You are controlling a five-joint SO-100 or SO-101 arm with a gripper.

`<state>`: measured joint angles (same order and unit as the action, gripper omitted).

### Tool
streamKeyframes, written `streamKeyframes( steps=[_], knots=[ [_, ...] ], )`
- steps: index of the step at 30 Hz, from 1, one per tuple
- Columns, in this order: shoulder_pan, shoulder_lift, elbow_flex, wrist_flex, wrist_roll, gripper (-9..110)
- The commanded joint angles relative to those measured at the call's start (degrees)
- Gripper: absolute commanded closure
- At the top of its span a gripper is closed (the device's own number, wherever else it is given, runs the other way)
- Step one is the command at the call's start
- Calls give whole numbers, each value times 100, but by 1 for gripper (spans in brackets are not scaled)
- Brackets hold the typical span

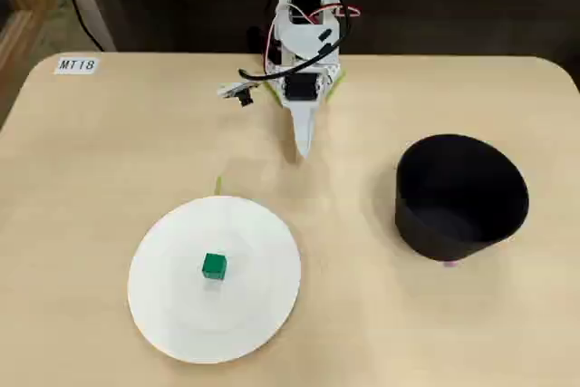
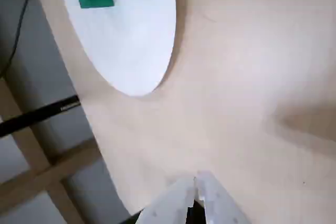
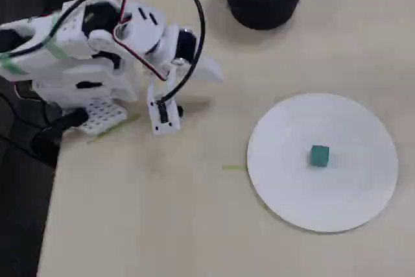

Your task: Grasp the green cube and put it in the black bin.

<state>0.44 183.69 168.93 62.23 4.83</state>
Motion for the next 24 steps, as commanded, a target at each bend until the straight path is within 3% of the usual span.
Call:
streamKeyframes(
  steps=[1,14,20,24],
  knots=[
    [-18,0,-18,-79,0,102],
    [-88,0,-158,149,-44,102],
    [-26,-316,-2320,1635,9,102],
    [-9,-2197,-4482,2672,-202,102]
  ],
)
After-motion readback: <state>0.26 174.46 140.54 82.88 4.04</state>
